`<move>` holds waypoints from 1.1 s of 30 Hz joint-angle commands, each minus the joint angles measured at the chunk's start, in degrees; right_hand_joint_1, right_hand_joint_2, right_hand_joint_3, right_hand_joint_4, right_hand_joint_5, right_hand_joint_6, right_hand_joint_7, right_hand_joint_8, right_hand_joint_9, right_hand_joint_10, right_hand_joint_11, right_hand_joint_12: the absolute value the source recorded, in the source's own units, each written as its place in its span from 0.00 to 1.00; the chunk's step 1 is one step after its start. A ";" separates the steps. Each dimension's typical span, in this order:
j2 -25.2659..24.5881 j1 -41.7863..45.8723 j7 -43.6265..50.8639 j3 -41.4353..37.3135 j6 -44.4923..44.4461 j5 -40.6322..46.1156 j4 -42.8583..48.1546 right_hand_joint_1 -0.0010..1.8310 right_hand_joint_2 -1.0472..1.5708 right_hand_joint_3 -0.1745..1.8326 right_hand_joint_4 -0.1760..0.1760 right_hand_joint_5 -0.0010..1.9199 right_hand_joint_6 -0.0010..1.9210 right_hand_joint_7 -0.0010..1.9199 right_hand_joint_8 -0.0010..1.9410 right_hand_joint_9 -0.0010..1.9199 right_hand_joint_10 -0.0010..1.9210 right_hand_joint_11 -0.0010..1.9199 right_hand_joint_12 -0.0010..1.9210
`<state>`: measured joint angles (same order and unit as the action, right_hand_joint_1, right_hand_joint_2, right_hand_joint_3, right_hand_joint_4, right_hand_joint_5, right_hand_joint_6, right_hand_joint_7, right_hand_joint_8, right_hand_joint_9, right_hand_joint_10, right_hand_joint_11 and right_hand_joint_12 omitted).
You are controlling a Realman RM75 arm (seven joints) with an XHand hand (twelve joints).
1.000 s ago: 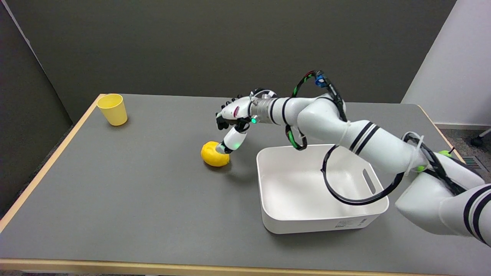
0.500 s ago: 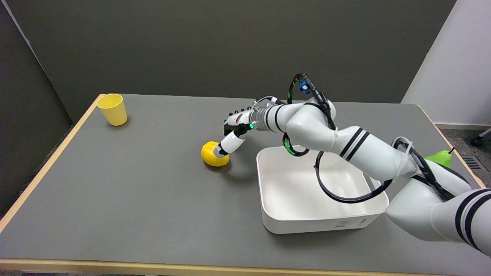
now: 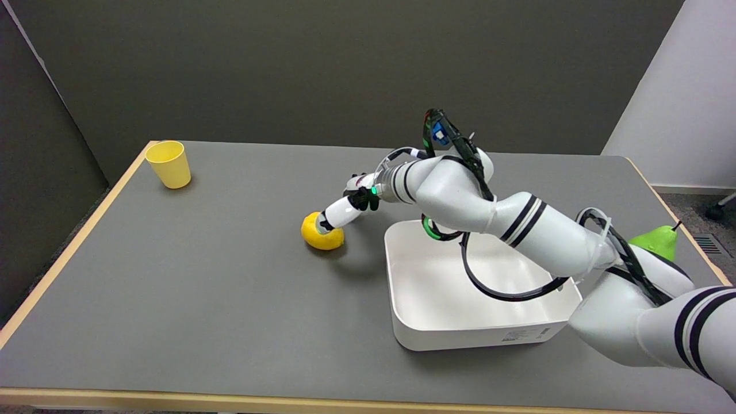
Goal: Pick up the lemon.
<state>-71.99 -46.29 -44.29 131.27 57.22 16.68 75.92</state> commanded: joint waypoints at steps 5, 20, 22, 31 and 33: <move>-5.52 0.14 -11.23 3.24 0.40 -3.21 -1.22 0.17 0.66 0.44 0.00 0.05 0.26 0.13 0.29 0.06 0.49 0.04 0.69; -6.36 1.32 -11.30 3.83 -2.46 -2.38 -5.51 0.22 0.66 0.45 0.00 0.06 0.27 0.16 0.30 0.09 0.51 0.06 0.71; -6.36 1.48 -11.30 3.83 -3.22 -2.81 -5.62 0.25 0.67 0.46 0.00 0.07 0.26 0.17 0.32 0.10 0.52 0.07 0.72; -6.27 2.51 -11.30 3.91 -5.00 -6.18 -5.04 0.47 0.73 0.50 0.00 0.08 0.49 0.13 0.78 0.29 0.64 0.25 0.87; -6.12 2.85 -11.30 3.92 -5.42 -7.40 -4.60 0.58 0.82 0.38 0.00 0.07 0.59 0.17 0.92 0.30 0.73 0.24 0.94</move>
<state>-77.78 -45.20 -54.80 134.62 54.41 13.26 71.55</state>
